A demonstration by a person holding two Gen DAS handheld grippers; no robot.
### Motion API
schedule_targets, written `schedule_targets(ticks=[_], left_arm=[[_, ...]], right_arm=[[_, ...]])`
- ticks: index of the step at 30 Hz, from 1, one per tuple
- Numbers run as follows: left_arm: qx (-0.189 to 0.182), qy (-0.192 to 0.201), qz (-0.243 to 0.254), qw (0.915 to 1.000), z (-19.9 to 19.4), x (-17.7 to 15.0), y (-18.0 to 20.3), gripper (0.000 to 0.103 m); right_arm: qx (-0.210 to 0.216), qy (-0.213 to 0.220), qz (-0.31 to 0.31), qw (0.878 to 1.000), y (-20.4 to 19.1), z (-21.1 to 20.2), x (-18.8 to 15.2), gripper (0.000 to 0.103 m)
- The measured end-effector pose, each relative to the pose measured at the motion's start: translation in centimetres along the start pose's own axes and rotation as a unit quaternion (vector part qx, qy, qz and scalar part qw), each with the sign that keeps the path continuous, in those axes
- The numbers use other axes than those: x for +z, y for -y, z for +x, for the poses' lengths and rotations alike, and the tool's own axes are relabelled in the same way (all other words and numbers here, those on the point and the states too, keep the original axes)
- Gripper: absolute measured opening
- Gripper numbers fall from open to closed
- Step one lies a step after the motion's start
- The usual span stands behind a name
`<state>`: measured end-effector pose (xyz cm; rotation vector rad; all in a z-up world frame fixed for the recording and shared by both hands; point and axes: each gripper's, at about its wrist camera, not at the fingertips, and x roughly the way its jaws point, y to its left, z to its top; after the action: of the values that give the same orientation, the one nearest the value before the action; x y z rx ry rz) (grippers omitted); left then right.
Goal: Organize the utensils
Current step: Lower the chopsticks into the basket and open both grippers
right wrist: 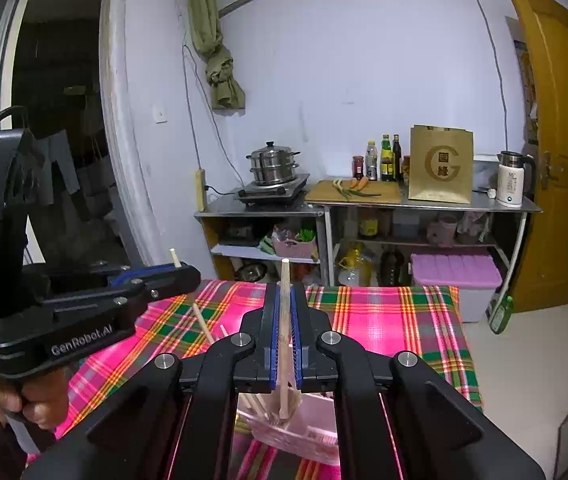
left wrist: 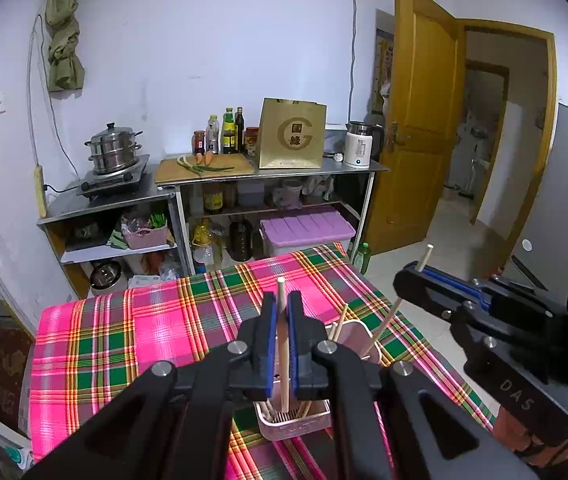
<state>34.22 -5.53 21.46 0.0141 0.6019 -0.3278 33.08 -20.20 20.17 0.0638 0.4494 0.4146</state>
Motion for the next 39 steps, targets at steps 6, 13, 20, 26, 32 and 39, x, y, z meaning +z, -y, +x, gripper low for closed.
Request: schedule_targets(ticks=[6,13,20,26,32,39], left_arm=[[0.0,-0.013,-0.004,0.9999,1.9,-1.3,-0.3,0.006],[-0.003,-0.038,-0.018,0.9991,4.4,-3.4,-1.0,0.006],[-0.001,-0.062,-0.029,0.9976,6.2,-5.1,-1.6,0.006],[0.003,-0.072,-0.031,0.9969,6.9,-6.0,-1.8,0.006],[0.008,-0.072,-0.033,0.9968,6.4,-6.3,-2.0,0.01],[0.014,-0.057,-0.044,0.9973,4.3,-6.7,-2.5,0.018]], right_arm=[[0.007,-0.019,0.004,1.0,0.2,2.5,-1.6,0.005],[0.005,-0.049,0.013,0.999,0.8,4.8,-4.2,0.005],[0.001,-0.076,0.02,0.997,1.4,6.2,-6.2,0.005],[-0.002,-0.09,0.027,0.996,1.8,6.8,-6.9,0.005],[-0.007,-0.098,0.021,0.995,1.6,6.7,-7.0,0.007],[-0.007,-0.081,0.024,0.996,1.6,4.4,-6.9,0.019]])
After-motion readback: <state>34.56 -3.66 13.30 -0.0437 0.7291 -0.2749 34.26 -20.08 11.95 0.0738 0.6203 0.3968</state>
